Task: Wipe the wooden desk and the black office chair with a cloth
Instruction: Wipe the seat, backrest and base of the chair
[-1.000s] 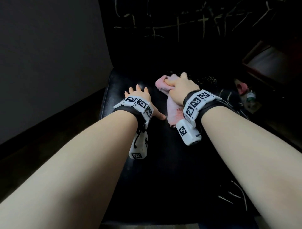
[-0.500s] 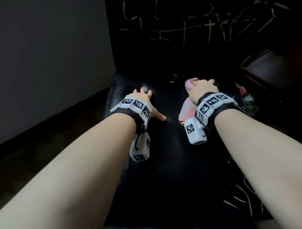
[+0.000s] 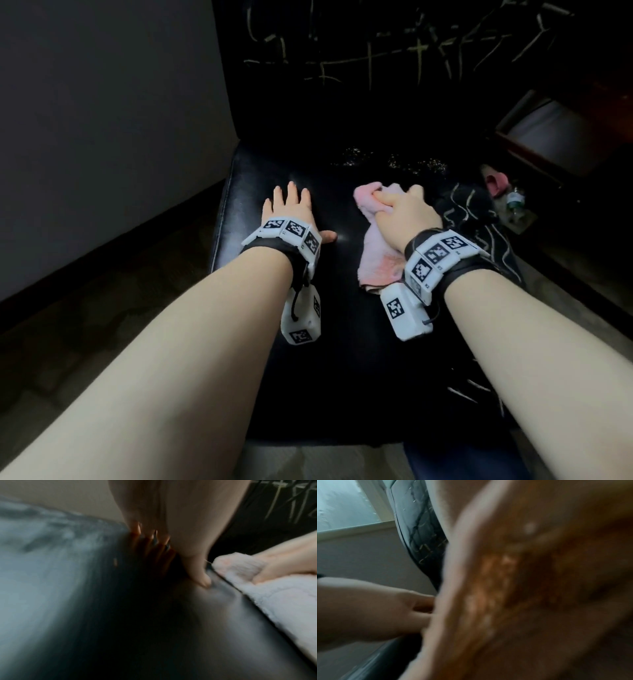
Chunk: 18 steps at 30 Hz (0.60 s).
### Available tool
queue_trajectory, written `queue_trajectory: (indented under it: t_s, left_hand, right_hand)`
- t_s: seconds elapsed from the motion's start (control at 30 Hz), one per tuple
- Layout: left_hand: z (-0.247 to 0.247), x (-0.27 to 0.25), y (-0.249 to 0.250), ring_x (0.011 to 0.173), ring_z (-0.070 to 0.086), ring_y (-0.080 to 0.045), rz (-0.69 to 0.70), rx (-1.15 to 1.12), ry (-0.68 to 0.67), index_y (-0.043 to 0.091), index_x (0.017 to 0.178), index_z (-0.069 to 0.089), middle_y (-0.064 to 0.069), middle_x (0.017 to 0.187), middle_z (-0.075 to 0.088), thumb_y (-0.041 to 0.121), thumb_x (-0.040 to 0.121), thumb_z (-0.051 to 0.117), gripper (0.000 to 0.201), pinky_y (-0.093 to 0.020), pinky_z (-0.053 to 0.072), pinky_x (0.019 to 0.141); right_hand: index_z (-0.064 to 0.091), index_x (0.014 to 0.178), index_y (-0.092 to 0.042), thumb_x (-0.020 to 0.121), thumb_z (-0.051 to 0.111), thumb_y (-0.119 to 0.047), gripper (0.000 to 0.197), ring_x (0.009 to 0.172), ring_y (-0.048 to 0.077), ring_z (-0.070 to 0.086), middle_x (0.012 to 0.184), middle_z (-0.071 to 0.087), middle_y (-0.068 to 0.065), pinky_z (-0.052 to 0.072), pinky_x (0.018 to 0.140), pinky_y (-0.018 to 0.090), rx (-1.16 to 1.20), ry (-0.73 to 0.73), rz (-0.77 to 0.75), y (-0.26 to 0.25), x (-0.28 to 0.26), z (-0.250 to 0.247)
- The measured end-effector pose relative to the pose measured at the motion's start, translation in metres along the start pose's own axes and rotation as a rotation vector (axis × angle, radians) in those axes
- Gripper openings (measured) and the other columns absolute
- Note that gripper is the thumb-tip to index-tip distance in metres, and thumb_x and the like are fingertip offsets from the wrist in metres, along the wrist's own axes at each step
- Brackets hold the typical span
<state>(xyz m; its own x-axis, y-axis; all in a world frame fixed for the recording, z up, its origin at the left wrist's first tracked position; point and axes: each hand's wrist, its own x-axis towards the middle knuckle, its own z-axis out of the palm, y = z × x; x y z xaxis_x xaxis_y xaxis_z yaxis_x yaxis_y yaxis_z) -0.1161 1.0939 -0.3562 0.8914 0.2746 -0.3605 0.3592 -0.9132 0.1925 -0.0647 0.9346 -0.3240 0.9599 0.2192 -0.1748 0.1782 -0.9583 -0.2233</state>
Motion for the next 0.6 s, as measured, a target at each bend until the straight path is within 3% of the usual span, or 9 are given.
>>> queue_trajectory:
  t_s: [0.1,0.17,0.27,0.4,0.53,0.6]
  left_hand:
    - [0.010,-0.023,0.017,0.146,-0.004,-0.032,0.020,0.020,-0.024,0.019,0.152,0.007,-0.006,0.160,-0.003,0.043,0.096,0.046,0.072,-0.046,0.006,0.117]
    - [0.015,-0.040,0.024,0.145,-0.004,-0.033,0.083,0.058,-0.083,0.021,0.152,0.010,-0.004,0.160,-0.002,0.032,0.099,0.043,0.063,-0.046,0.006,0.117]
    - [0.022,-0.072,0.029,0.145,-0.001,-0.033,0.153,0.078,-0.153,0.022,0.150,0.018,-0.002,0.159,0.002,0.031,0.100,0.040,0.055,-0.045,0.008,0.116]
    - [0.036,-0.115,0.039,0.145,0.004,-0.032,0.183,0.114,-0.207,0.018,0.148,0.025,-0.004,0.158,0.007,0.039,0.095,0.048,0.061,-0.045,0.015,0.114]
    - [0.046,-0.155,0.057,0.143,0.011,-0.031,0.155,0.117,-0.197,0.012,0.147,0.027,-0.005,0.156,0.013,0.042,0.087,0.061,0.075,-0.040,0.025,0.109]
    - [0.055,-0.173,0.063,0.143,0.012,-0.030,0.127,0.116,-0.169,0.010,0.147,0.024,-0.005,0.156,0.013,0.041,0.087,0.060,0.077,-0.038,0.026,0.109]
  right_hand:
    - [0.050,0.128,-0.027,0.090,0.035,-0.016,0.042,0.088,0.030,0.047,0.100,0.028,0.003,0.045,0.082,0.041,0.020,-0.010,0.072,0.028,-0.027,-0.006]
    - [0.051,0.125,-0.028,0.089,0.035,-0.017,0.041,0.083,0.030,0.048,0.103,0.031,0.004,0.046,0.080,0.040,0.062,-0.031,0.073,0.038,-0.049,-0.006]
    - [0.048,0.120,-0.024,0.087,0.035,-0.018,0.036,0.079,0.028,0.053,0.107,0.037,0.007,0.049,0.075,0.038,0.084,-0.077,0.040,0.044,-0.087,0.001]
    - [0.051,0.116,-0.029,0.088,0.037,-0.018,0.033,0.080,0.029,0.054,0.106,0.036,0.007,0.051,0.077,0.038,0.093,-0.115,-0.015,0.050,-0.138,0.009]
    - [0.046,0.132,-0.037,0.090,0.040,-0.016,0.047,0.082,0.028,0.046,0.109,0.034,0.008,0.040,0.073,0.030,0.056,-0.124,-0.067,0.056,-0.186,0.020]
    - [0.043,0.135,-0.040,0.090,0.041,-0.016,0.051,0.090,0.031,0.051,0.116,0.035,0.009,0.043,0.076,0.032,0.067,-0.127,-0.066,0.063,-0.208,0.026]
